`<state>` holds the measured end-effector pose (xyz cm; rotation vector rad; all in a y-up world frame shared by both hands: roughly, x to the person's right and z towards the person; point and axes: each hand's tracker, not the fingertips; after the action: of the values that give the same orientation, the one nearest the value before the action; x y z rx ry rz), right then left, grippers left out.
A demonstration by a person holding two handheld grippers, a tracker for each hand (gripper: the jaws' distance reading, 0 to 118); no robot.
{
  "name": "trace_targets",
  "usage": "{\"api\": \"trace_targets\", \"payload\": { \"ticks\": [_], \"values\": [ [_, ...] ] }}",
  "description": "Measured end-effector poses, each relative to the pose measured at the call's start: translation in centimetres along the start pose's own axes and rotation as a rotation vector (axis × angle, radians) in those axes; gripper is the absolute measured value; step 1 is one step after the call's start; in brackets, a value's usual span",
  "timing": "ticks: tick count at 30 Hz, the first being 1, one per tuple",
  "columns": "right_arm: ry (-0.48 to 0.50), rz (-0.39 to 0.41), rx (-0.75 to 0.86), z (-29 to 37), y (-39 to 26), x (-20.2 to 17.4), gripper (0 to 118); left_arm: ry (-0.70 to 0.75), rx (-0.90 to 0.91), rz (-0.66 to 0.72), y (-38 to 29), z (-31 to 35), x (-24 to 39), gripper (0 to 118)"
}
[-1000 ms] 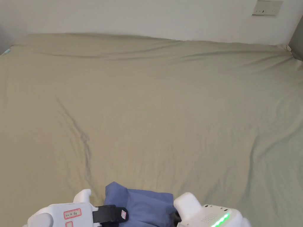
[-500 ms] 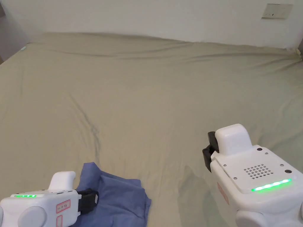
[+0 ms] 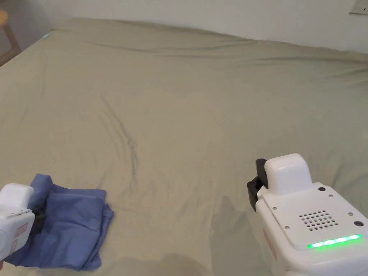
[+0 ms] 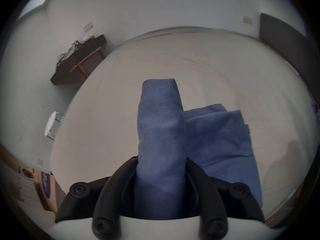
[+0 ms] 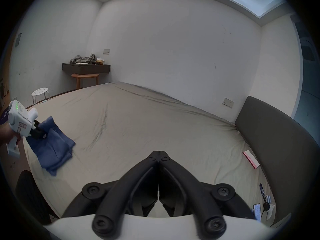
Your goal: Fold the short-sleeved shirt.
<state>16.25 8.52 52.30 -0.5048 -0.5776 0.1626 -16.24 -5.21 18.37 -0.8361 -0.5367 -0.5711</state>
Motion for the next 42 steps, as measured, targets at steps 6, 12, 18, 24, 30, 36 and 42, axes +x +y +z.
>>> {"api": "trace_targets", "payload": {
  "ticks": [6,12,18,24,30,36,42],
  "values": [
    [-0.021,0.014,-0.022,-1.4,0.3,-1.4,2,0.115,-0.047,-0.017,0.1,-4.3,-7.9,26],
    [-0.019,0.027,-0.053,-3.3,0.5,-2.7,2,0.239,-0.092,-0.061,0.7,-7.2,-14.2,26],
    [-0.009,0.043,-0.086,-4.6,0.3,-3.2,2,0.194,-0.153,-0.031,1.9,-8.7,-17.0,32],
    [-0.012,0.045,-0.091,-4.1,0.7,-2.0,2,0.196,0.054,0.137,5.5,-3.8,-16.0,111],
    [-0.036,0.033,-0.021,-1.7,2.7,1.5,2,-0.041,0.345,0.349,10.7,6.1,-12.2,111],
    [-0.092,0.029,0.128,2.8,5.6,5.5,2,-0.038,0.727,0.444,12.3,18.4,-2.5,111],
    [-0.158,0.043,0.247,7.5,7.5,8.2,2,-0.066,0.943,0.286,12.3,26.9,8.5,96]
  ]
}}
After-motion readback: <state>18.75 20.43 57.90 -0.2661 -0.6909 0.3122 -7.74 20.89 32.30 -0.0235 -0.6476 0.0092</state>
